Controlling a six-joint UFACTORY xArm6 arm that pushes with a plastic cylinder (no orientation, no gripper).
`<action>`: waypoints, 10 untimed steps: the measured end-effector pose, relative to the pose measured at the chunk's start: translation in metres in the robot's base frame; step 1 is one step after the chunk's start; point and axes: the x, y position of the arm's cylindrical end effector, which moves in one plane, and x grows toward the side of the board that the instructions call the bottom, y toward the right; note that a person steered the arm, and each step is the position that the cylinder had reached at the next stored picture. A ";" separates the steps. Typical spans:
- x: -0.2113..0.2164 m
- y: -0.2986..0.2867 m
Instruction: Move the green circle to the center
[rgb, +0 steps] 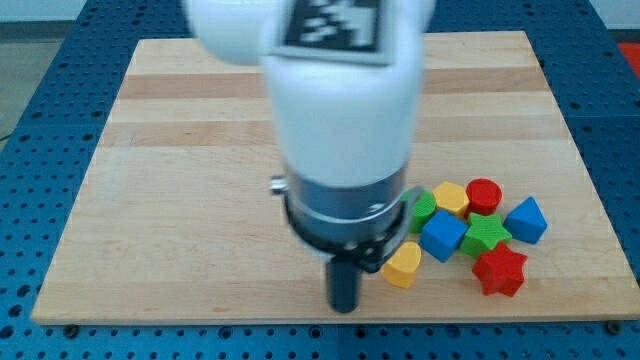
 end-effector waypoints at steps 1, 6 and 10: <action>-0.003 0.001; -0.080 0.052; -0.154 0.103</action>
